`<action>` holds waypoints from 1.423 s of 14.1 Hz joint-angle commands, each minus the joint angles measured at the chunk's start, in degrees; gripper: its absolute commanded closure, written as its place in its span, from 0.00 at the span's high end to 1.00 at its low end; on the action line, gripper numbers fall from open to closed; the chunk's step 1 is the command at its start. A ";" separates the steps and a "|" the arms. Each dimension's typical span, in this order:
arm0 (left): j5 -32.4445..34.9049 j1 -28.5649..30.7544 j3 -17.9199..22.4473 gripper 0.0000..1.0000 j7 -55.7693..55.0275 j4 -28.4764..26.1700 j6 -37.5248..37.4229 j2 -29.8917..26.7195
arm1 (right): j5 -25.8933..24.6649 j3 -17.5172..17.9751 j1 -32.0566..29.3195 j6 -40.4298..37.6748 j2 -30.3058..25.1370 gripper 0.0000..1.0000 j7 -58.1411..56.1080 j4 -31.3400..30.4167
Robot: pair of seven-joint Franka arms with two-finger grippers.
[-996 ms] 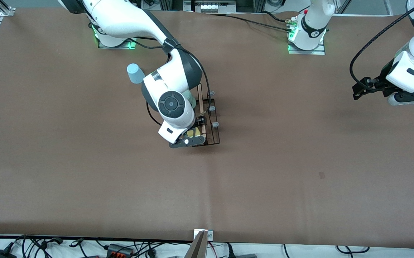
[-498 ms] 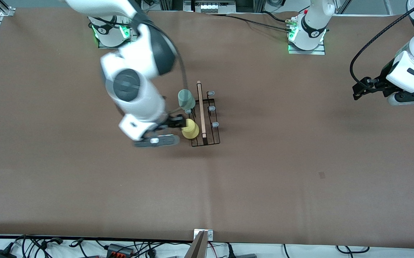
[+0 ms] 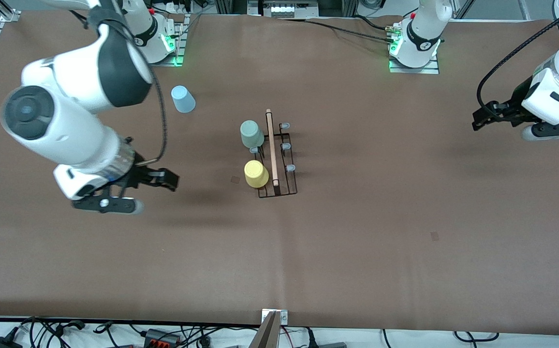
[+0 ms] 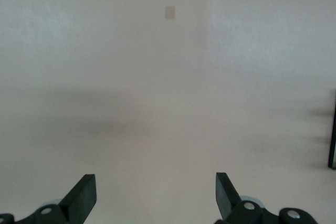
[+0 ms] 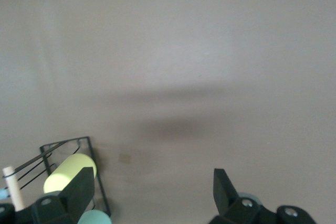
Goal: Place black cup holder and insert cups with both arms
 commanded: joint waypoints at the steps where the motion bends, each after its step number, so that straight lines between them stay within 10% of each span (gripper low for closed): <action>1: -1.30 0.70 -0.53 1.00 1.66 0.84 -1.66 -0.19 | -0.26 -0.92 -4.94 -0.60 -4.22 1.00 -4.75 -1.89; 5: -1.65 0.70 -0.62 1.00 1.66 0.76 -2.80 -0.27 | -3.06 9.79 -21.37 -0.34 -10.55 1.00 -11.25 -8.30; 12: -1.83 0.70 -0.62 1.00 1.57 0.76 -3.07 -0.18 | -7.38 8.31 -23.86 -4.63 -16.09 1.00 -21.47 -11.92; 20: -1.83 0.61 -0.62 1.00 1.57 0.84 -3.07 -0.18 | -7.47 8.84 -23.86 -0.24 -31.30 1.00 -21.65 -33.18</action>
